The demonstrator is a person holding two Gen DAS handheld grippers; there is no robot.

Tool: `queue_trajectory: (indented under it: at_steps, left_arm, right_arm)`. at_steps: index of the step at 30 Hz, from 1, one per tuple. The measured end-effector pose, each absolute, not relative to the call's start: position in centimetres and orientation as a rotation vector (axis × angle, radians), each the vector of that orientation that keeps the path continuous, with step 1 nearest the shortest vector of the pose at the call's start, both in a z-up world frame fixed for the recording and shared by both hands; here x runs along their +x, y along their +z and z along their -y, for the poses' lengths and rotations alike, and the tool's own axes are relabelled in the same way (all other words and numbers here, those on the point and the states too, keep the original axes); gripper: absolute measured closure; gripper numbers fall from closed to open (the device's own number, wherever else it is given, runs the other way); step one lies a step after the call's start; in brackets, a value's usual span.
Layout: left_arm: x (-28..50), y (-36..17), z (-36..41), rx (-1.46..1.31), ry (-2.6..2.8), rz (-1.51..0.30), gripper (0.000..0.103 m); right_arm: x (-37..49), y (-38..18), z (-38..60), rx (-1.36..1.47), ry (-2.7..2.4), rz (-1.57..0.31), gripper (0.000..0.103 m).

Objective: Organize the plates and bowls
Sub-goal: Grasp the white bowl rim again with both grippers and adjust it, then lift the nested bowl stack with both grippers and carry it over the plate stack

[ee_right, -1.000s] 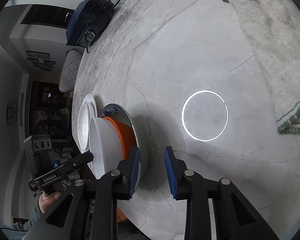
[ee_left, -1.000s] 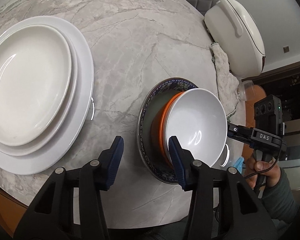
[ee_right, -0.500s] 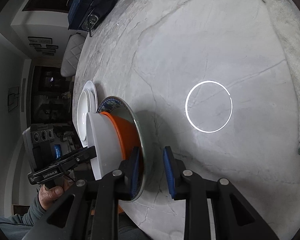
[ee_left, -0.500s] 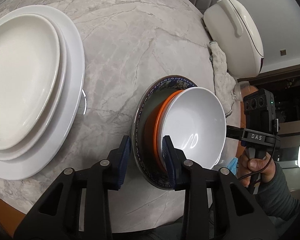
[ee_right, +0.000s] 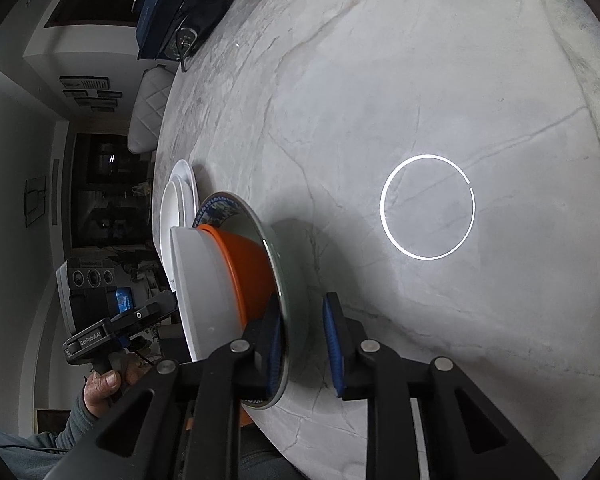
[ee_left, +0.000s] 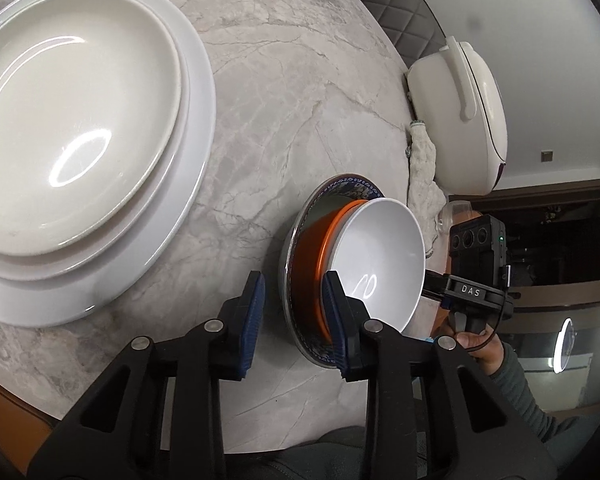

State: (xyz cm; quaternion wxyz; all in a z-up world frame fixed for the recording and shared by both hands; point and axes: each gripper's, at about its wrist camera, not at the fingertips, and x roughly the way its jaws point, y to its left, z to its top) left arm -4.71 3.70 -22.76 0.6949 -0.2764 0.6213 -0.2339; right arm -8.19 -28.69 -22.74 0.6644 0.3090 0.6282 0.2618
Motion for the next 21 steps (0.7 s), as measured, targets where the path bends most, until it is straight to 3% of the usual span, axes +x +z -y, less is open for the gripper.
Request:
queue_trajectory:
  at_steps: [21]
  left_arm:
    - [-4.3, -24.1, -2.5, -0.480, -0.490, -1.414, 0.079]
  right_arm:
    - [-7.6, -22.8, 28.0, 0.644, 0.620, -1.454, 0.079]
